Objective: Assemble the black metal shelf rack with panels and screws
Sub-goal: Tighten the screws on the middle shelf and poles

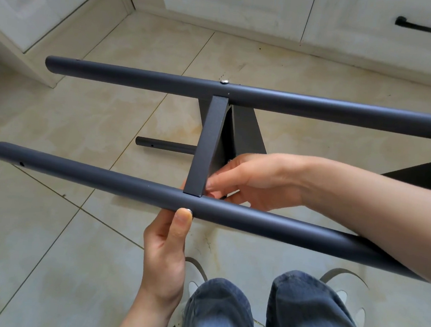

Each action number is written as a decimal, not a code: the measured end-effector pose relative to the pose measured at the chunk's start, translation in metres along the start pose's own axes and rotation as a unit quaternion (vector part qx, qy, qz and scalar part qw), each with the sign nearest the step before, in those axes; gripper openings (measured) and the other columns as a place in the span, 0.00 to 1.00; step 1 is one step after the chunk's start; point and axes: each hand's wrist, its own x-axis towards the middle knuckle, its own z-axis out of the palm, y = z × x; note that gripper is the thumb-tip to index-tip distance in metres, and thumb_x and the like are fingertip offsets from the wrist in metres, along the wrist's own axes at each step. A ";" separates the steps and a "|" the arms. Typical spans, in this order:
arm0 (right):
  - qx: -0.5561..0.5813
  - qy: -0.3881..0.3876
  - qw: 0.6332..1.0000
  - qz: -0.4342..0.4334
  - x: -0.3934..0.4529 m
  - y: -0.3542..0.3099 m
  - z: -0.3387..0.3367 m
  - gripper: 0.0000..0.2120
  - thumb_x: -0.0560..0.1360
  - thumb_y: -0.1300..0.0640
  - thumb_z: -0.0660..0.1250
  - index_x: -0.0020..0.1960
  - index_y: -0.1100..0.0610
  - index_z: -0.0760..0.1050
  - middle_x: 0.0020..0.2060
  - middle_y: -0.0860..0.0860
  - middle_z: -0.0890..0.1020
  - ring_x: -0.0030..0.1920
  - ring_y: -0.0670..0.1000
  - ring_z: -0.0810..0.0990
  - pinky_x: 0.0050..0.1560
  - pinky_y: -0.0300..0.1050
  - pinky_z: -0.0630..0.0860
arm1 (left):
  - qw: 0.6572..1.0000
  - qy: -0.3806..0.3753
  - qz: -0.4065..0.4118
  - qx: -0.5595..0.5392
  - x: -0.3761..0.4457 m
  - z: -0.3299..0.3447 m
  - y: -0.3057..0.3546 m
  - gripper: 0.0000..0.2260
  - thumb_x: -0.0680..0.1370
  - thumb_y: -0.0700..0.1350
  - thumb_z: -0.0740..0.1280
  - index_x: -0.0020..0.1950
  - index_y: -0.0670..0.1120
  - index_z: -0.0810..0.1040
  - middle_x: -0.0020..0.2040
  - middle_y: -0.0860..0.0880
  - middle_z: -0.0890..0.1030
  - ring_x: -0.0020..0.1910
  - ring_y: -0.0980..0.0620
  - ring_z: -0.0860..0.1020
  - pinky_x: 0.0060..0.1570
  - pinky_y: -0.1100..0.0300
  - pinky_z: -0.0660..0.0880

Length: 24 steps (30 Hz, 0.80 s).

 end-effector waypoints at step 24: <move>0.008 -0.006 1.000 -0.021 0.000 0.000 -0.002 0.09 0.77 0.55 0.68 0.38 0.55 0.82 0.38 0.51 0.80 0.44 0.51 0.75 0.53 0.50 0.74 | 1.000 -0.002 0.002 -0.017 0.000 0.001 0.000 0.25 0.71 0.67 0.72 0.58 0.49 0.85 0.57 0.41 0.84 0.63 0.36 0.79 0.66 0.47 0.72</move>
